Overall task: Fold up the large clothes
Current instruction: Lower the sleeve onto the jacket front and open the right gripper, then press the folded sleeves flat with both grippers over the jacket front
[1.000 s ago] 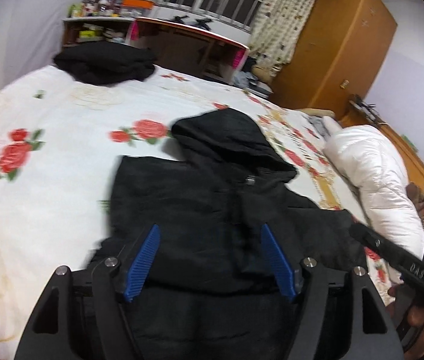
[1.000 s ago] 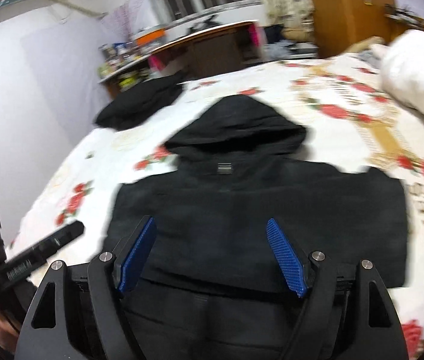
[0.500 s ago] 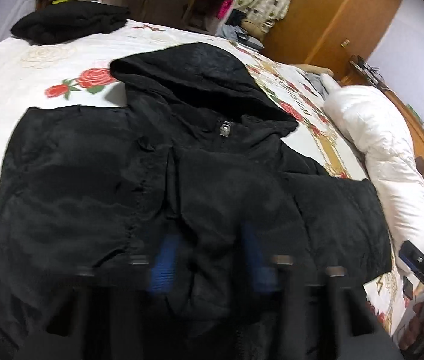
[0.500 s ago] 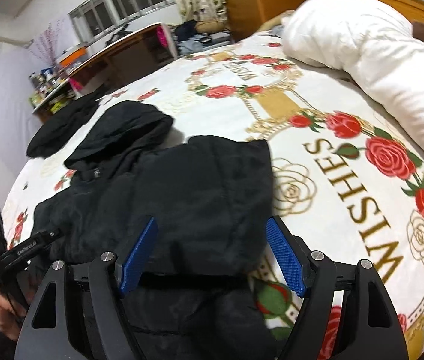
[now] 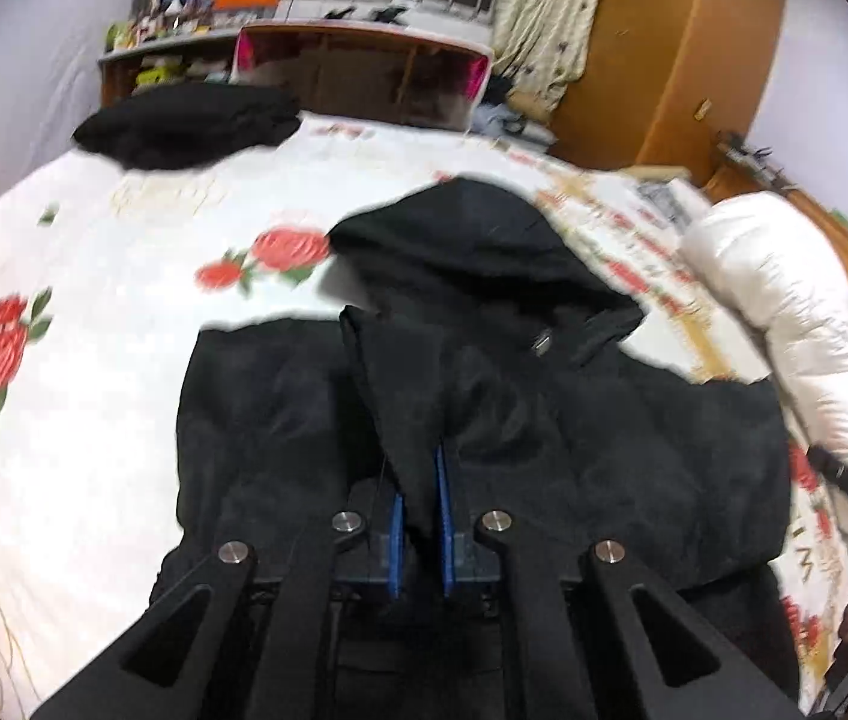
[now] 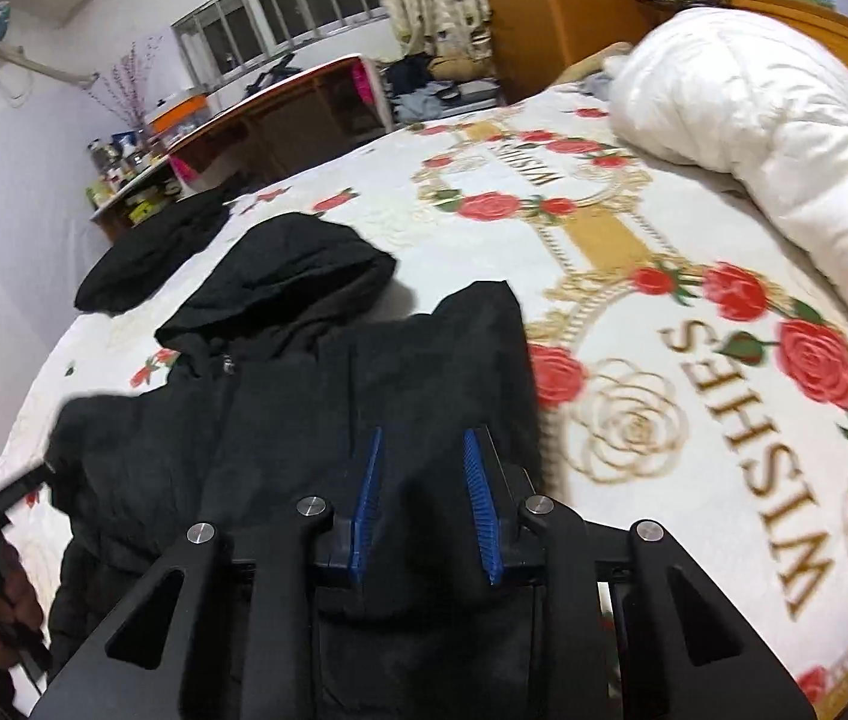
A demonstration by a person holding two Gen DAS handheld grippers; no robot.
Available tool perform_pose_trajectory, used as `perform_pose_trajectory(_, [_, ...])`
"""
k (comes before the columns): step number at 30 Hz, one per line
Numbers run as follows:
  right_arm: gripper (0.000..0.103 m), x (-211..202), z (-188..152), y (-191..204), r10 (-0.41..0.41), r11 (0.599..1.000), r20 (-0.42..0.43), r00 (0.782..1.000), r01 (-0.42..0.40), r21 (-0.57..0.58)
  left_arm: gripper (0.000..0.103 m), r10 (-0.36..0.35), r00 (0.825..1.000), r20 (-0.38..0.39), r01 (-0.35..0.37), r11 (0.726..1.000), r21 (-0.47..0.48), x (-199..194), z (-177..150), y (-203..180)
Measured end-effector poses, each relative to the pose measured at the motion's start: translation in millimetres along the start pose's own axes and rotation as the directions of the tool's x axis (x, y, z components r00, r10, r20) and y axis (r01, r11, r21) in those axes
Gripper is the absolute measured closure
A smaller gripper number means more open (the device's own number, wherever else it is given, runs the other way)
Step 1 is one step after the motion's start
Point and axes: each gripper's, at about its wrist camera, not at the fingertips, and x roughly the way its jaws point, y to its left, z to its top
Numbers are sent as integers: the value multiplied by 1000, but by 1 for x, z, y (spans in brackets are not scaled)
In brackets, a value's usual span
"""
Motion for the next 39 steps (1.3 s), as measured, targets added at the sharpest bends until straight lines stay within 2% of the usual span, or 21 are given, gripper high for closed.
perform_pose_trajectory(2, [74,24,-1,7,-11,1000,-42,999,10,-24,93,14,1000,-22,-14,1000,0,13,-8,3])
perform_pose_trajectory(6, [79,80,-19,-4,-107,993,-126,986,100,-62,90,-4,999,-36,4,1000,-2,32,-18,3])
perform_pose_trajectory(11, [79,98,-25,-18,-132,991,-139,982,125,-56,85,-4,999,-47,6,999,33,54,-25,-5])
perform_pose_trajectory(14, [79,97,-19,-20,-132,991,-162,978,124,-59,83,-6,998,-60,6,1000,7,46,-23,-3])
perform_pose_trajectory(16, [79,83,-12,-21,-124,992,-159,979,117,-52,83,-2,998,-59,2,1000,-5,31,-21,1])
perform_pose_trajectory(21, [79,35,-1,-25,-68,998,-55,996,67,-11,78,35,999,15,-35,999,-37,-22,-22,16])
perform_pose_trajectory(23, [79,28,4,-25,-63,998,-36,997,63,-16,78,54,997,52,-52,998,-32,-36,-18,14])
perform_pose_trajectory(25, [79,28,9,-22,-61,998,-22,998,61,-30,78,40,996,80,-39,999,-12,-39,-8,6])
perform_pose_trajectory(28, [79,40,17,-13,-66,996,-20,998,64,-65,78,23,995,98,-31,997,77,-21,8,-17])
perform_pose_trajectory(30, [79,56,21,-16,-79,995,-35,996,76,-69,78,59,996,71,-68,989,129,11,14,-27])
perform_pose_trajectory(32, [79,75,22,-24,-103,994,-66,993,99,-51,78,103,995,15,-104,986,128,47,14,-20])
perform_pose_trajectory(34, [79,93,18,-36,-120,993,-101,988,117,-28,80,95,995,-4,-94,990,102,67,11,-10])
perform_pose_trajectory(39, [79,111,2,-43,-138,989,-91,986,134,-56,85,92,995,39,-96,988,119,84,-2,-10])
